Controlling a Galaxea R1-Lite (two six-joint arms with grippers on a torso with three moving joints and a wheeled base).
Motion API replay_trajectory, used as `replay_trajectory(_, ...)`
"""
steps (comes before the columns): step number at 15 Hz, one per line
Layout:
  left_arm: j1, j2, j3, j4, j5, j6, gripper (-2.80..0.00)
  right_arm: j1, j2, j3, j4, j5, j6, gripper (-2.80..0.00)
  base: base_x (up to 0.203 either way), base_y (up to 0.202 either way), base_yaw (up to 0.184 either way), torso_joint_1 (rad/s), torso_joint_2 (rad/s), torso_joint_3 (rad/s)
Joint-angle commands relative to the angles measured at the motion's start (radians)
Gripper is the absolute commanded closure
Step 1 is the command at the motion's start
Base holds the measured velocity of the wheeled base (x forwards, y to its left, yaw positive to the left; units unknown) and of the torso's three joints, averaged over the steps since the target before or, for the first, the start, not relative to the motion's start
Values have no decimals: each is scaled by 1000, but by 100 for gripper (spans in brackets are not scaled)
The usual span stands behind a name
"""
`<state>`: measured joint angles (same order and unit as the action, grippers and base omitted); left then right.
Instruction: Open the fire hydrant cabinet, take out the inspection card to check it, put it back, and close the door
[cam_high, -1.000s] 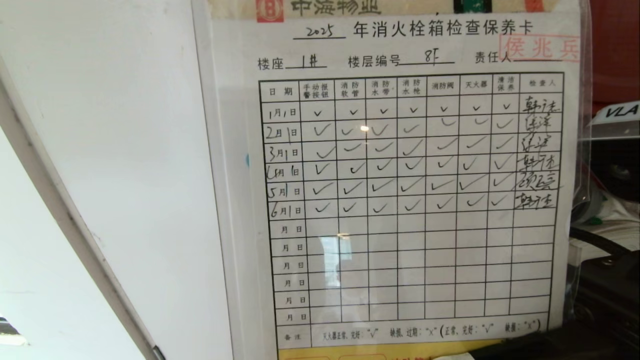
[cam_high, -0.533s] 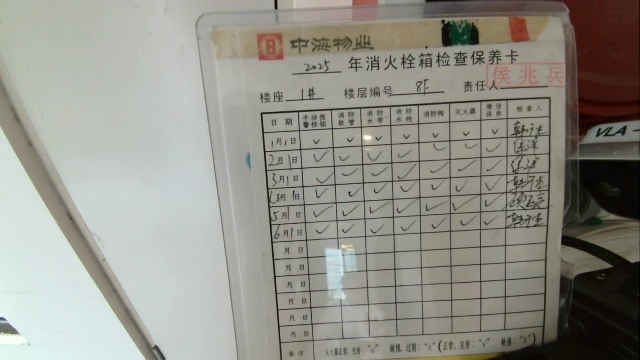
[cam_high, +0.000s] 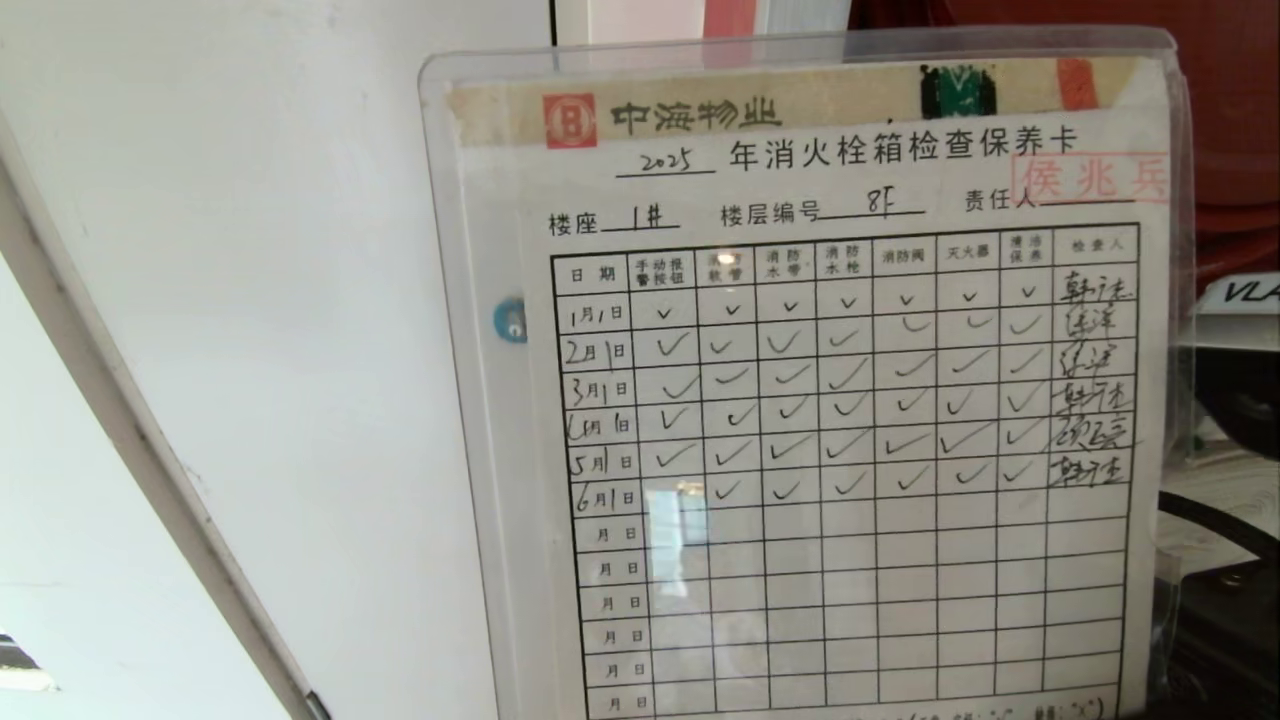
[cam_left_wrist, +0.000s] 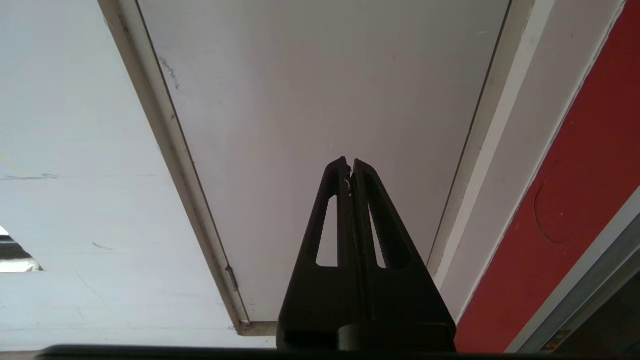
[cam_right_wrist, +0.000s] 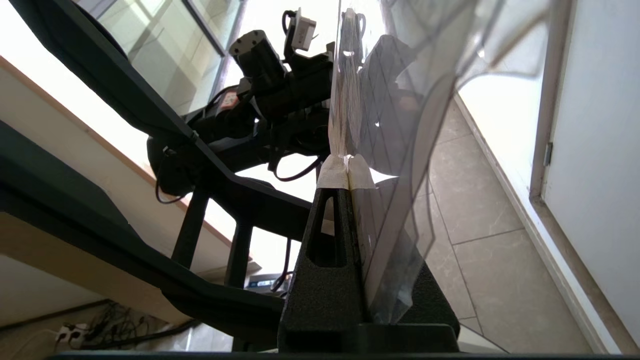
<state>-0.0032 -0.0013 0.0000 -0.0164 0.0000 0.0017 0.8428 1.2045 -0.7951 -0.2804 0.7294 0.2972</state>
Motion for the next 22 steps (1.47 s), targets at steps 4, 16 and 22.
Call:
replay_trajectory(4, 0, 1, 11, 0, 0, 0, 0, -7, -97, 39, 8, -34, 4, 0, 0, 0, 0, 0, 0, 0)
replay_trajectory(16, 0, 1, 11, 0, 0, 0, 0, -172, -479, 58, 411, -649, -170, 0, 0, 0, 0, 0, 0, 0)
replay_trajectory(22, 0, 1, 11, 0, 0, 0, 0, -174, -498, -21, 545, -1049, -596, 0, 0, 0, 0, 0, 0, 0)
